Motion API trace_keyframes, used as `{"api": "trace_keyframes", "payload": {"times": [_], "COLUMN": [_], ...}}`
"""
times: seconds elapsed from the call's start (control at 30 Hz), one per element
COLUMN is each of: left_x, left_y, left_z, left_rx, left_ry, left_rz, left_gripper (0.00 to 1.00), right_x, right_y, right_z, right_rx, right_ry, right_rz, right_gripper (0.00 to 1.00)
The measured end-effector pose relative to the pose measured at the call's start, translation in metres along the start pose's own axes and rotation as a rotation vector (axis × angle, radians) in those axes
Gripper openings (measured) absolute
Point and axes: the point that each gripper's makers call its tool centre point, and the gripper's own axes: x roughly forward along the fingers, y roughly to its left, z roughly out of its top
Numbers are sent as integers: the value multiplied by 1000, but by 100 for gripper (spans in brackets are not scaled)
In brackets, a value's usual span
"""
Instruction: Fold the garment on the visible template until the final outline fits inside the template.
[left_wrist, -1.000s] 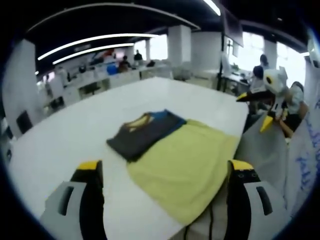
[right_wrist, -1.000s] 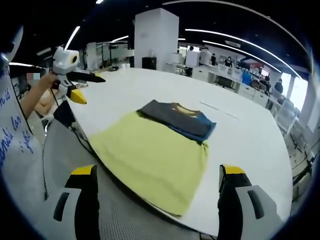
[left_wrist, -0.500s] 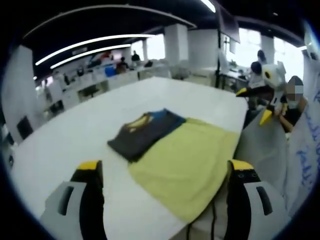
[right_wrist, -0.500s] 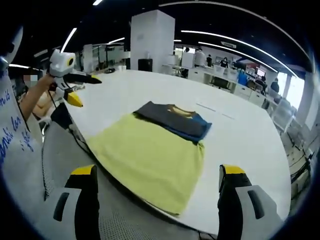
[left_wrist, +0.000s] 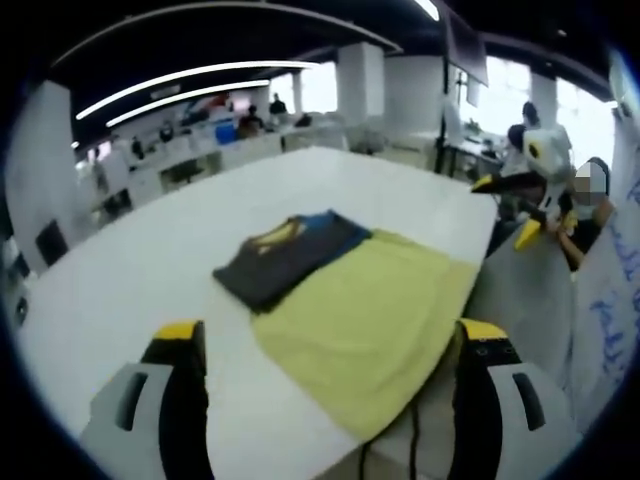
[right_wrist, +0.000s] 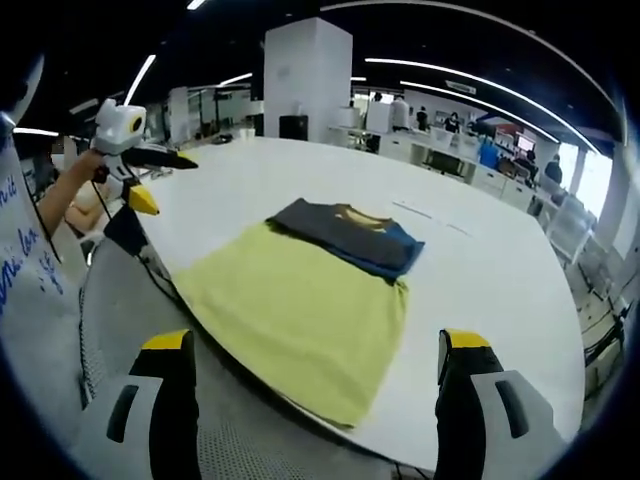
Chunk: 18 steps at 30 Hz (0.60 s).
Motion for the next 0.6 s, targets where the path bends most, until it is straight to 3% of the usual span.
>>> {"api": "trace_keyframes", "payload": {"times": [0.6], "left_x": [-5], "left_y": [-11], "left_z": [-3], "left_rx": [-1], "left_ry": [6], "left_rz": [-1], "left_gripper": [99], "right_x": [-1], "right_y": [6], "right_z": [7], "right_rx": [-22], "right_ry": [-36], "right_rz": [21], "right_gripper": [100]}}
